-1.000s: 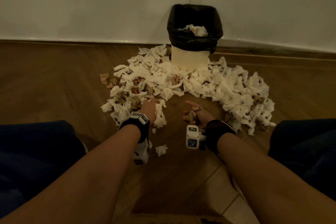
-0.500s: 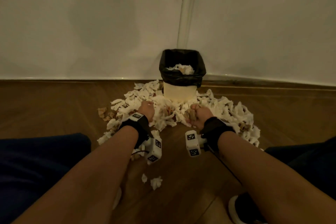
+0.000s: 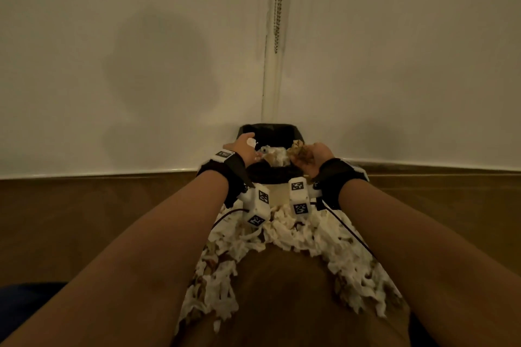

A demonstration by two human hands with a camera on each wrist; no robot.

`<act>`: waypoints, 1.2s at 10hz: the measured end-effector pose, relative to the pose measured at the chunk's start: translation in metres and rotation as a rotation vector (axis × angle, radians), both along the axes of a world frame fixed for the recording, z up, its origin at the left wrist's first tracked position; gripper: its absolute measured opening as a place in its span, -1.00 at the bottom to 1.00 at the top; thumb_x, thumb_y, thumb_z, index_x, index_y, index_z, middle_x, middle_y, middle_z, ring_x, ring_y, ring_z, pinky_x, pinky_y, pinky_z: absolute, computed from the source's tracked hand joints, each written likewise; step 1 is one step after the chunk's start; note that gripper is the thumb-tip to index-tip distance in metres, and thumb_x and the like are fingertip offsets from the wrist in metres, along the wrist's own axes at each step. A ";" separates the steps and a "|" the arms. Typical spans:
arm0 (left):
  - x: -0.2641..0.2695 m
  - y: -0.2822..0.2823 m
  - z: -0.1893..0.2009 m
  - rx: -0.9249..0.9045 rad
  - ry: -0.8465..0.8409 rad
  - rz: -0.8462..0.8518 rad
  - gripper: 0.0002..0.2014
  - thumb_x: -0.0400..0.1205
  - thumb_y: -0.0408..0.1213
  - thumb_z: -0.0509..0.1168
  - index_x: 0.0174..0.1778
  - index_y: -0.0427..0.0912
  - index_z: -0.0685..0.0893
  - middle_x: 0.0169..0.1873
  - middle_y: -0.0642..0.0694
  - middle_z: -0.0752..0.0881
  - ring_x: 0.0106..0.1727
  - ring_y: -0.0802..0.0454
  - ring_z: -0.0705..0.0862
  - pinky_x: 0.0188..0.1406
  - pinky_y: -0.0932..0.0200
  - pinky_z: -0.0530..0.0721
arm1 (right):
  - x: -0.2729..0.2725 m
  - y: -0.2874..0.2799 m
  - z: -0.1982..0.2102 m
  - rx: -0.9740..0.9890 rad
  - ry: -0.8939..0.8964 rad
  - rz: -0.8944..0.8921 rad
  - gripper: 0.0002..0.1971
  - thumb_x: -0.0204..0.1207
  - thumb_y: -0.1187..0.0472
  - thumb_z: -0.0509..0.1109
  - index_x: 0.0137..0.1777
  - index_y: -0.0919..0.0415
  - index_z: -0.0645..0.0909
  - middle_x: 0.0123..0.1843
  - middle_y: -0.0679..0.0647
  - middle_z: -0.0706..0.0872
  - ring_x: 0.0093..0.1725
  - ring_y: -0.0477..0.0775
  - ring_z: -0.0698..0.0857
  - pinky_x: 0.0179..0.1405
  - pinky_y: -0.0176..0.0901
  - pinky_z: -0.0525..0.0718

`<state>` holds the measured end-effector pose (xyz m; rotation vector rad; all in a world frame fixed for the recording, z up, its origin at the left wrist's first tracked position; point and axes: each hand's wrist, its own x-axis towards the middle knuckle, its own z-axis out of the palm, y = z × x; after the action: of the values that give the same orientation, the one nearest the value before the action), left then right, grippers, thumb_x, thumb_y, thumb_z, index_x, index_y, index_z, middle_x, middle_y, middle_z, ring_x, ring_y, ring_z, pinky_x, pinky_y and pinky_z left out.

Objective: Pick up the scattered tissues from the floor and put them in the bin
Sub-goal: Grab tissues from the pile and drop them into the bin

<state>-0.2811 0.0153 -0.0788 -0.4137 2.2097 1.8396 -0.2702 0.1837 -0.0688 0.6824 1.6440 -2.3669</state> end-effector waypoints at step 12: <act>0.183 -0.039 -0.172 -0.348 -0.198 0.089 -0.84 0.67 -0.37 0.18 -0.07 -0.21 0.68 -0.03 -0.19 0.73 -0.11 -0.07 0.68 -0.12 0.10 0.72 | 0.127 -0.048 -0.187 0.319 -0.311 0.151 -0.78 0.67 0.19 0.18 0.12 0.20 0.64 -0.32 0.11 0.66 -0.39 0.05 0.58 -0.50 -0.17 0.49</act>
<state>-0.0978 -0.0242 -0.2504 -0.7342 2.4023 1.3785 -0.1430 0.1352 -0.2561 0.8924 1.8686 -1.8058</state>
